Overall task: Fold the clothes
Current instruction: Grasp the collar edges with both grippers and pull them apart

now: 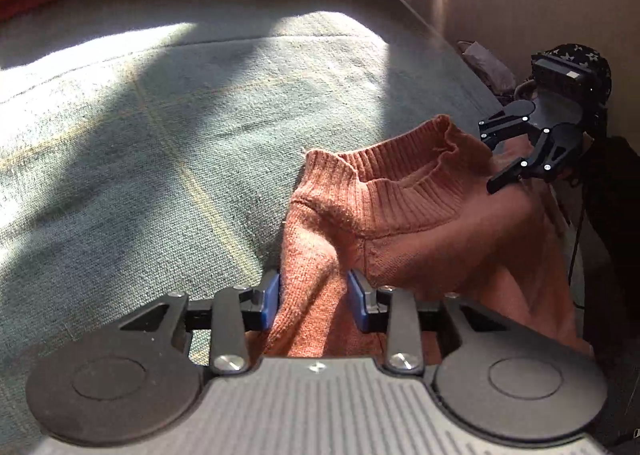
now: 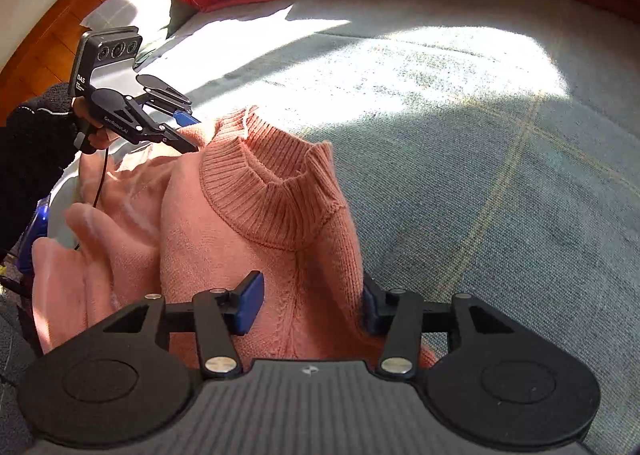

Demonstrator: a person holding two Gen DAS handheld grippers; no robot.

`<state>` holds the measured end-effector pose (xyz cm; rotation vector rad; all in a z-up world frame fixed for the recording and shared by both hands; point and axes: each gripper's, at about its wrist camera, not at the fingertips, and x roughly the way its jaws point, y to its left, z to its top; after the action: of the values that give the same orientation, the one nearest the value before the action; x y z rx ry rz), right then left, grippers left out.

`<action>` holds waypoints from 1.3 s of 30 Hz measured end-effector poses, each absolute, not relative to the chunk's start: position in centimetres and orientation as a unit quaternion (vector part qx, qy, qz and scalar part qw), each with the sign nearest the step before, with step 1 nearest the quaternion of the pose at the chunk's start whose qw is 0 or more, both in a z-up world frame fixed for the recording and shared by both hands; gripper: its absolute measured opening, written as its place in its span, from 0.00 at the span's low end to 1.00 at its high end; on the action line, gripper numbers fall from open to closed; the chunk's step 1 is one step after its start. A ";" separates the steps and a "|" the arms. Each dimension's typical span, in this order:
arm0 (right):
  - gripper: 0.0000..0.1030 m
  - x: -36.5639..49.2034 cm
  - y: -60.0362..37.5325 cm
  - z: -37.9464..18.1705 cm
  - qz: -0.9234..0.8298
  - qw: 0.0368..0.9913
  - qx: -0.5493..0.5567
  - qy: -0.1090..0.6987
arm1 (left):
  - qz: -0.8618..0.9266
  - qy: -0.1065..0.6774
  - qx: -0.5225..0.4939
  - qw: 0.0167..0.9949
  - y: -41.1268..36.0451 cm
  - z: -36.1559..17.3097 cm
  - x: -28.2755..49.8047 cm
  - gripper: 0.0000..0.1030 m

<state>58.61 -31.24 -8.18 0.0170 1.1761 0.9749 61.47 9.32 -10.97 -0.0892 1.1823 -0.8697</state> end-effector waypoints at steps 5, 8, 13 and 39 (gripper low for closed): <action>0.57 60.5 -30.9 -9.3 0.448 0.713 0.056 0.536 | -0.397 0.536 -0.060 0.743 8.6 -11.3 62.8 0.32; 0.65 61.5 -30.8 -9.8 0.456 0.705 0.091 0.535 | -0.399 0.536 -0.067 0.741 8.7 -11.3 62.9 0.32; 0.63 60.5 -32.6 -9.9 0.462 0.697 0.106 0.538 | -0.408 0.539 -0.085 0.732 10.5 -11.6 61.6 0.32; 0.06 54.8 -23.5 -4.2 0.367 0.771 -0.264 0.450 | -0.328 0.448 0.081 0.828 5.9 -6.0 58.7 0.03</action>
<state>54.80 -23.52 -4.19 -0.5729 0.9751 0.7948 58.68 5.87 -5.96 0.1711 0.9524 -0.6966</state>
